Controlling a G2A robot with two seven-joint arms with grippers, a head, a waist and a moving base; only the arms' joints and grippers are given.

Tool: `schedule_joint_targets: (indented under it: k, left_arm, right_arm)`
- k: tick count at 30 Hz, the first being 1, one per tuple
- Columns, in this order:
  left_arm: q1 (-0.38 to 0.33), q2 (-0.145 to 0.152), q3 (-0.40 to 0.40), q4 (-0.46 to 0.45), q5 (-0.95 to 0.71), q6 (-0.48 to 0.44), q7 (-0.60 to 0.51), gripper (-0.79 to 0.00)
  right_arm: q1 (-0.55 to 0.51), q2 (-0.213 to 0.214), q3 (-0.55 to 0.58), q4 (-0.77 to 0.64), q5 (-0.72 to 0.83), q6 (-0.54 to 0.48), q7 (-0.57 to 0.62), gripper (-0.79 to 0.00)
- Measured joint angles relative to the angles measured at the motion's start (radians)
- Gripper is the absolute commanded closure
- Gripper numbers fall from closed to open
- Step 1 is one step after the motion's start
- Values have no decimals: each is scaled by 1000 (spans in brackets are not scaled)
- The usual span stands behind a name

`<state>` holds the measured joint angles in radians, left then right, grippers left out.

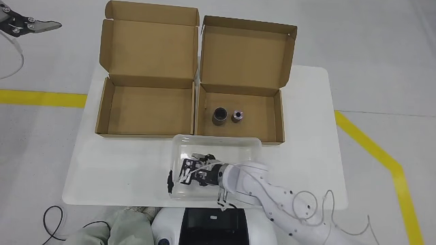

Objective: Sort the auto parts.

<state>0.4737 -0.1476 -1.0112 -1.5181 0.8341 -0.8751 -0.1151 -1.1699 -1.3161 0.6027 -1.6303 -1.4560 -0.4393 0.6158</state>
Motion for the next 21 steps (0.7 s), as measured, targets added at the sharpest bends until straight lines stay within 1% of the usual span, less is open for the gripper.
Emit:
schedule_joint_targets:
  k: [12, 21]
  left_arm:
    - [0, 0, 0, 0, 0, 0, 0, -785]
    - [0, 0, 0, 0, 0, 0, 0, -785]
  right_arm:
    - [16, -19, -25, 24, -17, 19, 44, -366]
    - [5, -21, -15, 14, -33, 43, 92, -369]
